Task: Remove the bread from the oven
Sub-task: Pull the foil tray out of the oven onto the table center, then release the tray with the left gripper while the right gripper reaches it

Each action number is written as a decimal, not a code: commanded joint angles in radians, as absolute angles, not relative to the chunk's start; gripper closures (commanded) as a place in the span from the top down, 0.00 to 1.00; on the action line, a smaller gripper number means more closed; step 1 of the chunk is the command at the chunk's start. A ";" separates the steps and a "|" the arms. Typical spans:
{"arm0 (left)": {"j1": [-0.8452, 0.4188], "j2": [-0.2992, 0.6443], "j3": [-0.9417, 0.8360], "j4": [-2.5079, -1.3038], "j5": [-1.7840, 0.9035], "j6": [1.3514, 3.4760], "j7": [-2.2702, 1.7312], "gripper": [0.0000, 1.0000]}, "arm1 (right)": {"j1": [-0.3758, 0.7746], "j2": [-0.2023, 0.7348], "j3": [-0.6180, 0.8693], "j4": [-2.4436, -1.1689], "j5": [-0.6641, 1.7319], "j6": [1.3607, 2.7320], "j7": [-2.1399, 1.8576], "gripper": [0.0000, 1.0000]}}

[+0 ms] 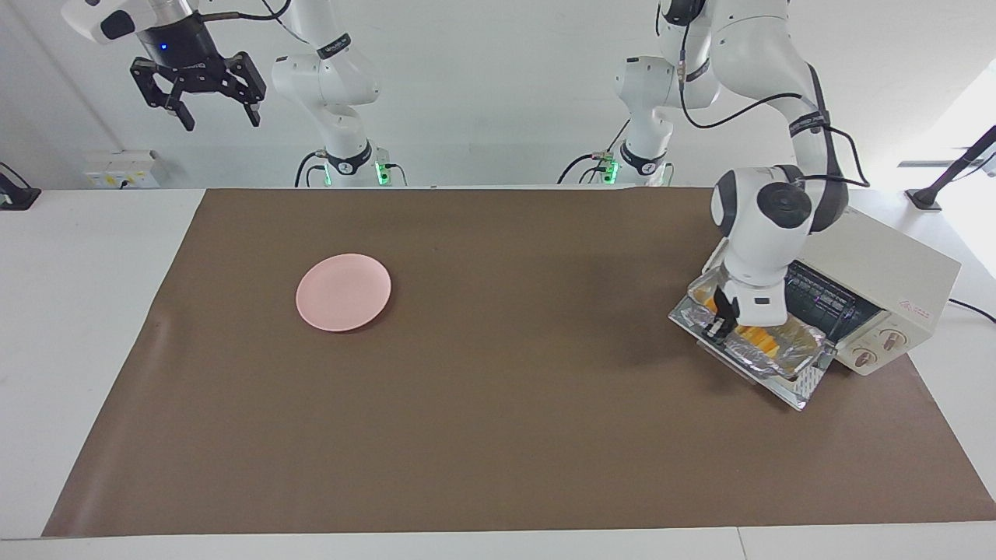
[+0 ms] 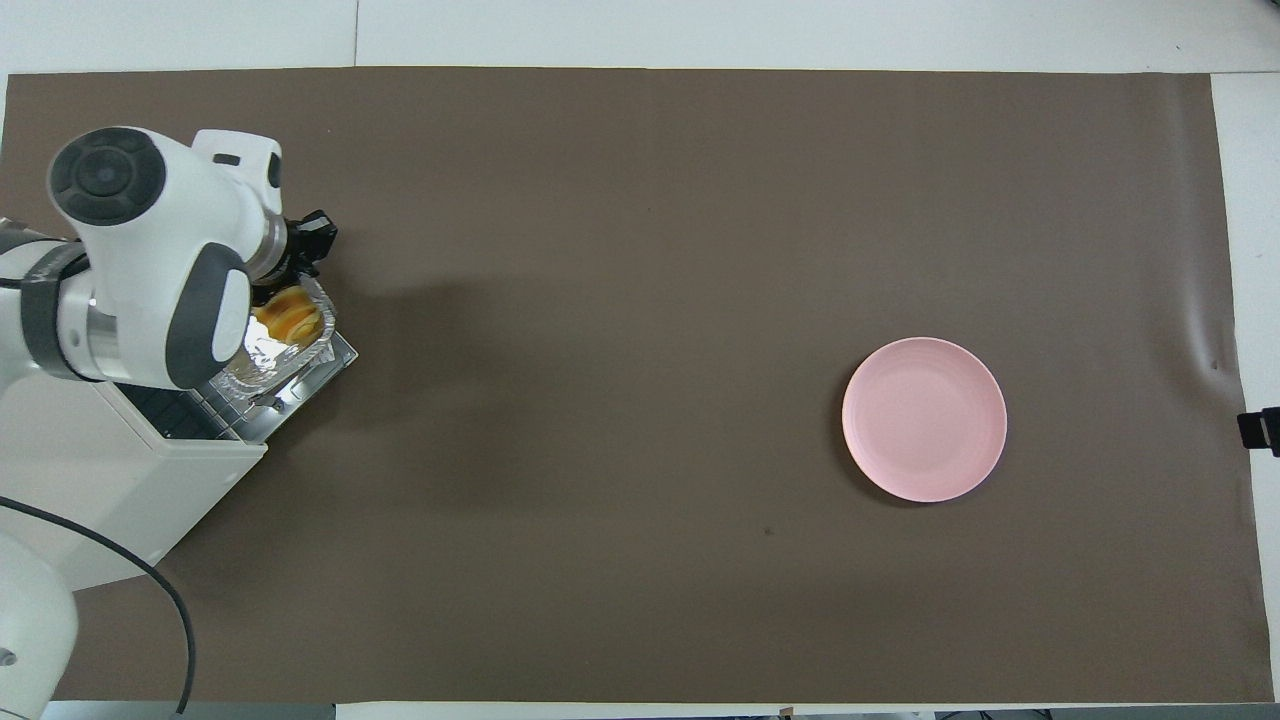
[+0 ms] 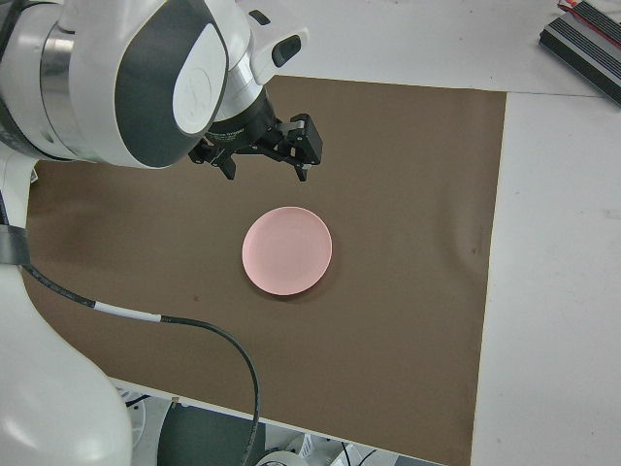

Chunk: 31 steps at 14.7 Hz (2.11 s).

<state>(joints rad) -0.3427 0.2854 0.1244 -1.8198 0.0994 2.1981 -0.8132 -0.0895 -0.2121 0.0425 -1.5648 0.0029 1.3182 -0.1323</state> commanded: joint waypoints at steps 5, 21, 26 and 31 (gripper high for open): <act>-0.653 0.415 0.133 -1.692 0.097 2.181 -0.649 0.00 | -0.094 -0.241 0.058 -1.580 0.000 1.313 -0.155 1.00; -0.508 0.261 0.161 -1.631 -0.008 1.973 -0.545 1.00 | -0.095 -0.242 0.054 -1.727 -0.003 1.448 -0.141 1.00; -0.217 0.105 0.163 -1.647 -0.008 1.716 -0.206 1.00 | 0.125 -0.117 0.078 -1.773 0.006 1.648 0.121 1.00; -0.170 0.019 0.161 -1.687 -0.008 1.556 -0.172 1.00 | 0.332 0.191 0.078 -1.648 0.006 1.894 0.389 1.00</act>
<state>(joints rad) -0.1701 0.0713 0.1759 -1.6234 0.0017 1.5927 -0.1655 0.2839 0.0331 0.0854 -1.7649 0.0067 1.8480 0.3133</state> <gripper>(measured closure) 0.000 0.000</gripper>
